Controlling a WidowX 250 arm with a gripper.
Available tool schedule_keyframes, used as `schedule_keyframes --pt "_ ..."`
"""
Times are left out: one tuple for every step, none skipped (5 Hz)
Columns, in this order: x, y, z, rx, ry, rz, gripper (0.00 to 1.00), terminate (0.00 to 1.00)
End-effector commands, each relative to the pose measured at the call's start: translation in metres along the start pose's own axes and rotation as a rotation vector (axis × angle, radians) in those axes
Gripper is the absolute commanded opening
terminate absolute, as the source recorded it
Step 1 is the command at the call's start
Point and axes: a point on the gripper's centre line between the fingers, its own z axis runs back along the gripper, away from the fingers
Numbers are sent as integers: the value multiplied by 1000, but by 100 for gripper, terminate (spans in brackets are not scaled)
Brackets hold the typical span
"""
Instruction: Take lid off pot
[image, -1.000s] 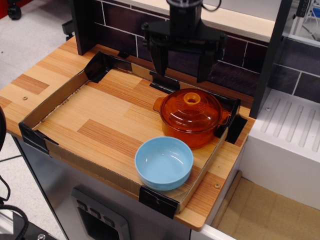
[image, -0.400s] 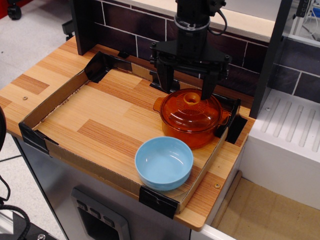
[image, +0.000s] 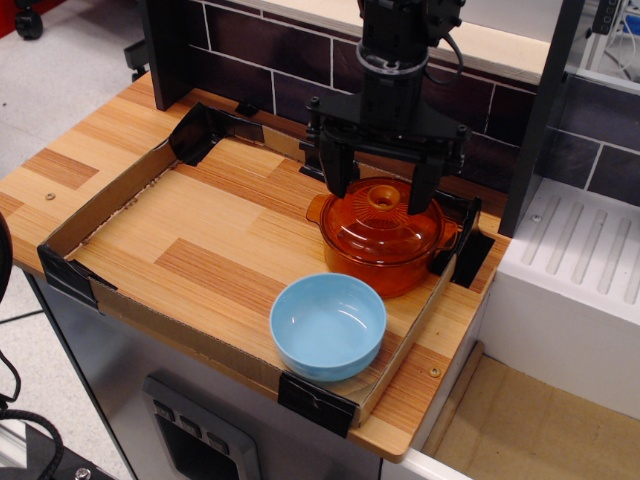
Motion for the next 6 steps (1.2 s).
schedule_keyframes --pt "0 -3 2 7 -31 6 100 0" --pt "2 -2 2 5 -34 15 0 0" --pt "3 -2 4 -7 -31 24 0 0" --pt "7 -1 8 -13 -46 31 0 0" --pt "12 -1 19 -46 -40 32 0 0" --pt "14 6 41 -80 -53 47 0 0"
